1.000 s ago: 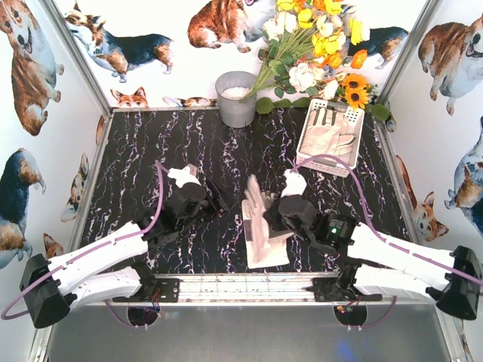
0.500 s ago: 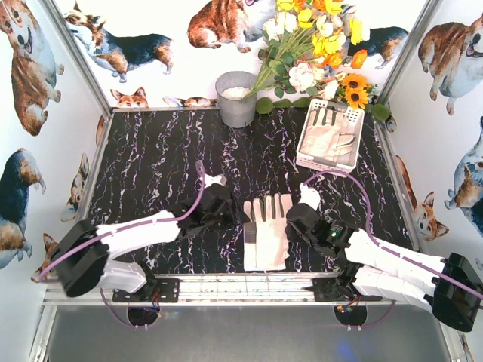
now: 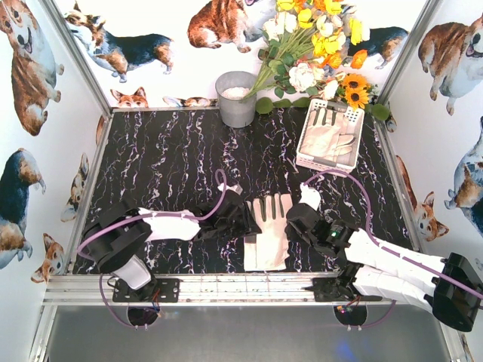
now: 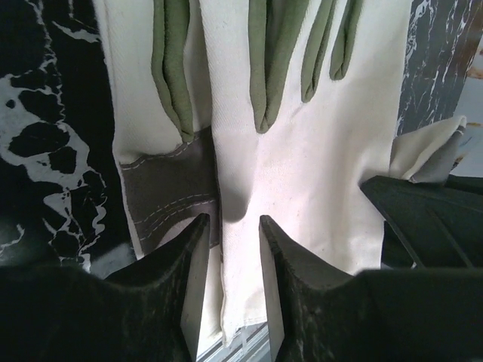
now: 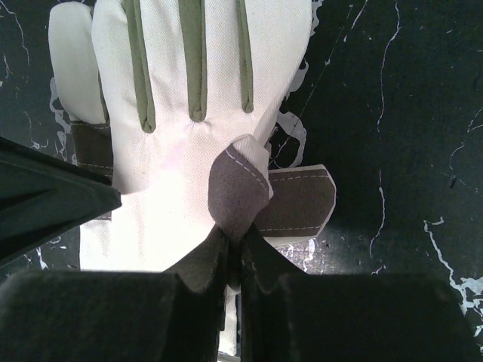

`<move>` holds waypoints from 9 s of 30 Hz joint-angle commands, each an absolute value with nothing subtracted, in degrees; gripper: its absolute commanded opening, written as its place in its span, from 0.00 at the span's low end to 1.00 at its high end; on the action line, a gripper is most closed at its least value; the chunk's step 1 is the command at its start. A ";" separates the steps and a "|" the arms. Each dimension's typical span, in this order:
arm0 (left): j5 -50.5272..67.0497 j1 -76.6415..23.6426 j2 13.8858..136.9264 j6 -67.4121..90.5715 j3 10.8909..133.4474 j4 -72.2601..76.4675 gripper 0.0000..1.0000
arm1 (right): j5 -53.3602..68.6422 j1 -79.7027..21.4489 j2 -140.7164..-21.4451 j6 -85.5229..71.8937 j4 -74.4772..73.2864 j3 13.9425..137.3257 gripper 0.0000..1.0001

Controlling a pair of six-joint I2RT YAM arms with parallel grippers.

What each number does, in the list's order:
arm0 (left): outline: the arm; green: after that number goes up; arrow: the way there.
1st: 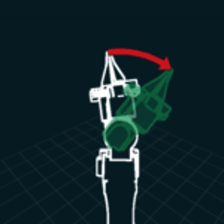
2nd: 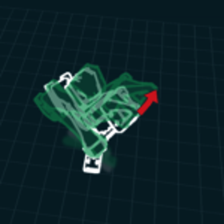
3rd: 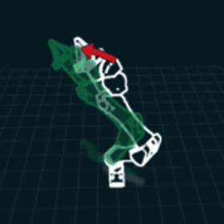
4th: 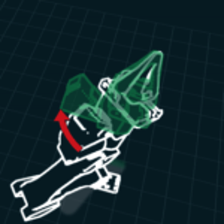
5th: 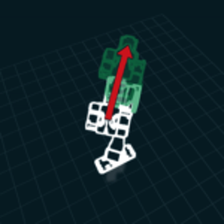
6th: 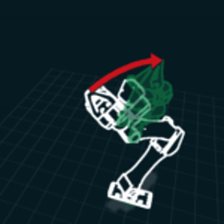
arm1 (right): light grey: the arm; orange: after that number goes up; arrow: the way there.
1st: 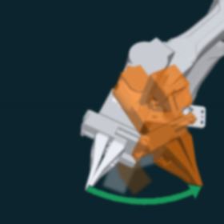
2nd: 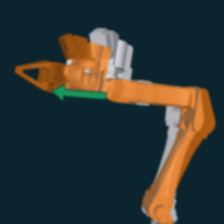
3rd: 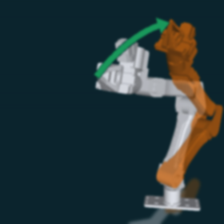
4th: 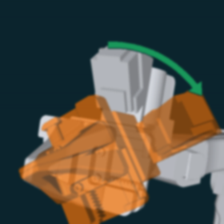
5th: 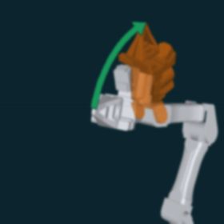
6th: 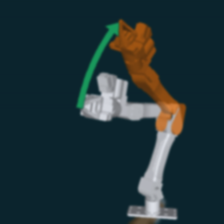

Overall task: Put the gloves into the storage basket
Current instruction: Pair the glove with the glove, then pick up the glove from the center of the board, then place the glove in the bin.

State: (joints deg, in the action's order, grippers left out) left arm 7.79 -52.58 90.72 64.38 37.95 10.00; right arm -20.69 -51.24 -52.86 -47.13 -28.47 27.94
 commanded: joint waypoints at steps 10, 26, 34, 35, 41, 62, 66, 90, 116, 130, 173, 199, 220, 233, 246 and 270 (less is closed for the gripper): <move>4.00 -53.43 90.03 62.91 38.92 11.46 0.00 | -20.54 -50.89 -49.82 -47.08 -27.76 30.10 0.00; -2.55 -53.50 80.24 59.92 34.53 1.29 0.00 | -16.53 -50.93 -52.72 -47.58 -19.45 25.68 0.00; -2.26 -53.45 83.52 57.94 35.33 3.81 0.00 | -16.29 -50.92 -53.88 -48.16 -20.18 26.33 0.00; -2.13 -53.47 83.95 57.88 35.55 3.86 0.00 | -16.45 -50.91 -53.69 -48.10 -20.63 26.38 0.00; -1.76 -53.51 86.28 57.64 35.10 5.80 0.00 | -17.71 -50.83 -53.14 -49.21 -19.83 23.68 0.00; -4.57 -54.48 83.65 52.28 42.11 -7.03 0.35 | -23.79 -50.89 -49.33 -46.32 -31.68 29.69 0.57; -10.53 -55.70 81.76 51.56 47.54 -17.48 0.42 | -26.01 -50.89 -46.32 -43.08 -38.41 34.62 0.62; 1.70 -61.11 92.94 58.30 41.92 3.57 0.24 | -5.88 -39.72 -58.20 -43.09 -19.11 23.45 0.17; 1.83 -58.00 94.22 50.78 51.25 0.70 0.23 | 23.23 -11.89 -52.30 -36.41 -23.06 23.11 0.74; 4.77 -57.34 100.98 52.91 41.69 8.53 0.17 | 32.36 -12.07 -65.59 -35.08 -10.71 18.72 0.79; 5.40 -50.09 68.48 51.50 29.90 4.20 0.72 | 41.83 -19.78 -55.76 -30.87 -22.87 31.99 0.00; 28.27 -44.21 53.12 60.49 23.56 36.02 1.00 | 56.73 -22.15 -48.22 -39.94 -9.04 48.55 0.00; 6.93 -46.23 60.82 47.48 36.98 14.29 0.00 | 15.70 -21.66 -50.29 -29.63 -36.43 53.02 0.00; 1.77 -46.94 95.00 33.58 69.42 5.37 0.00 | 3.99 -11.13 -54.51 -24.53 -31.66 53.41 0.00; 6.98 -44.04 121.23 30.96 97.41 3.42 0.00 | -4.56 -4.17 -63.70 -22.75 -20.87 54.47 0.00; 9.93 -38.79 115.40 32.82 89.00 9.40 0.70 | 8.12 2.91 -87.34 -9.24 4.14 62.58 0.00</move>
State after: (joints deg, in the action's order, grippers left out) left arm 10.22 -38.85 121.97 32.77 94.43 7.57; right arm 2.96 2.33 -86.35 -15.68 -2.52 56.45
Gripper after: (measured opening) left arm 0.698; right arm 0.123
